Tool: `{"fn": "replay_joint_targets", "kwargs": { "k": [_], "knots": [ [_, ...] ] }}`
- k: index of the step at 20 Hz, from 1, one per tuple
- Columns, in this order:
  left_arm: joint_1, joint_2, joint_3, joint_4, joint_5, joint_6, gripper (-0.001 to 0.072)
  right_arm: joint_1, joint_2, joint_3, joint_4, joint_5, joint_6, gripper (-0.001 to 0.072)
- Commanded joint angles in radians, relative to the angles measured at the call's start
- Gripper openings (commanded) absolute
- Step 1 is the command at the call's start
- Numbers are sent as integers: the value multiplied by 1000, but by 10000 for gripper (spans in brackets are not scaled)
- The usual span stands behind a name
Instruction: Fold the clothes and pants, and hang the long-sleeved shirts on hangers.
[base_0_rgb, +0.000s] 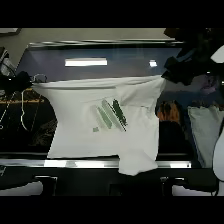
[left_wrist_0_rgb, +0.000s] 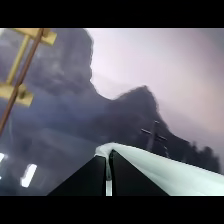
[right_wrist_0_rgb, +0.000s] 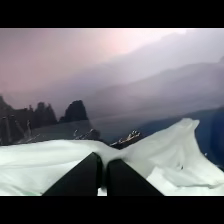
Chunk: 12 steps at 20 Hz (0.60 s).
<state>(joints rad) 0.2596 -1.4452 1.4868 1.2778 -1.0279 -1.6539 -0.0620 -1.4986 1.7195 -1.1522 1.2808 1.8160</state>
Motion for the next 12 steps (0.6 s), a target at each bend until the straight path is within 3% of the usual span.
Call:
{"fn": "replay_joint_targets", "kwargs": {
  "k": [1,3,5,12],
  "knots": [
    [-58,-283,39,14,201,32,13,29,-242,0,-19,-227,-25,30],
    [-69,-371,95,16,227,32,12,27,-304,0,-29,-323,-47,30],
    [-78,-406,113,14,211,31,13,27,-328,0,-44,-328,-66,30],
    [-99,-406,113,16,-87,-27,13,27,-311,2,-165,-42,-40,31]
  ]
}}
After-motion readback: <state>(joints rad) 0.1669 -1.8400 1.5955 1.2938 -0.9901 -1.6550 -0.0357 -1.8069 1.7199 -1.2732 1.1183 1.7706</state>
